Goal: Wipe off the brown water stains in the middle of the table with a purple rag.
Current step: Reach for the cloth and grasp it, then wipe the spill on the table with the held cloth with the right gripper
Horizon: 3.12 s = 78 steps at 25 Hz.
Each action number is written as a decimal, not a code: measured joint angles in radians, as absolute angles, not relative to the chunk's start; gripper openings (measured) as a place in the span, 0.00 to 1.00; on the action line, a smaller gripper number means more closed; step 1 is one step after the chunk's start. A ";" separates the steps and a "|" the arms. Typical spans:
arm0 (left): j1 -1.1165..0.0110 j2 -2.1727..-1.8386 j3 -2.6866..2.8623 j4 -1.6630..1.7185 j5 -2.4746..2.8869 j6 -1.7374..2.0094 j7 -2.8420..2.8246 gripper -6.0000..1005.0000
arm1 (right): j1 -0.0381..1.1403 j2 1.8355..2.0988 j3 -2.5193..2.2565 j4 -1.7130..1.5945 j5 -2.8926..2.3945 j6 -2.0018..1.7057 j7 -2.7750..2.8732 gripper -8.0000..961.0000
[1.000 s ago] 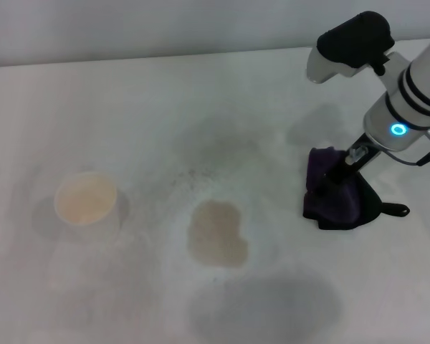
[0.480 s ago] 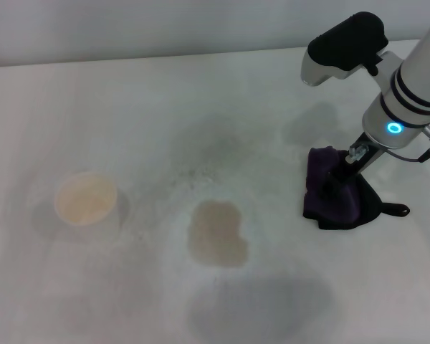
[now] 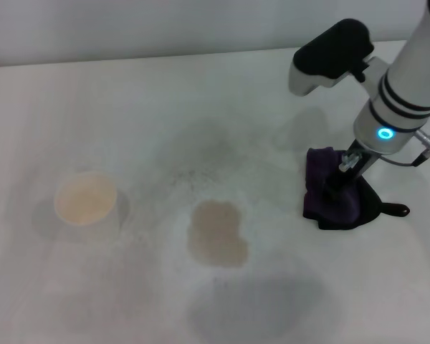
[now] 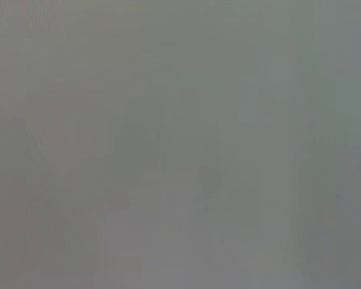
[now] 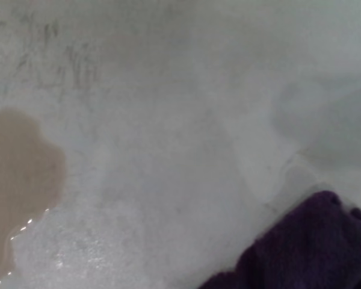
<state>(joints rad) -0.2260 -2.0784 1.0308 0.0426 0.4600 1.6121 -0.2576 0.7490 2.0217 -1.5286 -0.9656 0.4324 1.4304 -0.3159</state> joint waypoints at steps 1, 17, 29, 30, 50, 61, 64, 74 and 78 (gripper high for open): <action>-0.226 -2.078 1.031 0.043 0.459 1.612 -0.258 0.87 | 0.751 2.022 -1.547 -0.967 0.434 1.429 -0.309 0.50; -0.223 -2.079 1.024 0.040 0.454 1.611 -0.258 0.88 | 0.770 2.027 -1.717 -1.065 0.526 1.417 -0.295 0.10; -0.222 -2.086 1.032 0.033 0.464 1.612 -0.258 0.88 | 0.846 2.028 -2.041 -1.082 0.774 1.348 -0.344 0.10; -0.222 -2.086 1.033 0.030 0.465 1.612 -0.258 0.88 | 0.856 2.028 -2.088 -1.085 0.829 1.345 -0.360 0.10; -0.210 -2.088 1.041 -0.028 0.490 1.663 -0.235 0.88 | 1.004 2.028 -2.135 -0.908 0.789 1.223 -0.416 0.10; -0.210 -2.088 1.043 -0.029 0.489 1.664 -0.233 0.88 | 1.010 2.028 -2.145 -0.954 0.823 1.227 -0.415 0.11; -0.211 -2.088 1.043 -0.029 0.489 1.665 -0.233 0.88 | 1.010 2.028 -2.220 -0.986 0.910 1.233 -0.429 0.11; -0.205 -2.088 1.043 -0.029 0.484 1.664 -0.233 0.88 | 0.998 2.028 -2.296 -1.062 1.075 1.260 -0.525 0.12; -0.200 -2.088 1.041 -0.029 0.481 1.664 -0.233 0.88 | 0.980 2.028 -2.222 -1.055 0.981 1.260 -0.513 0.12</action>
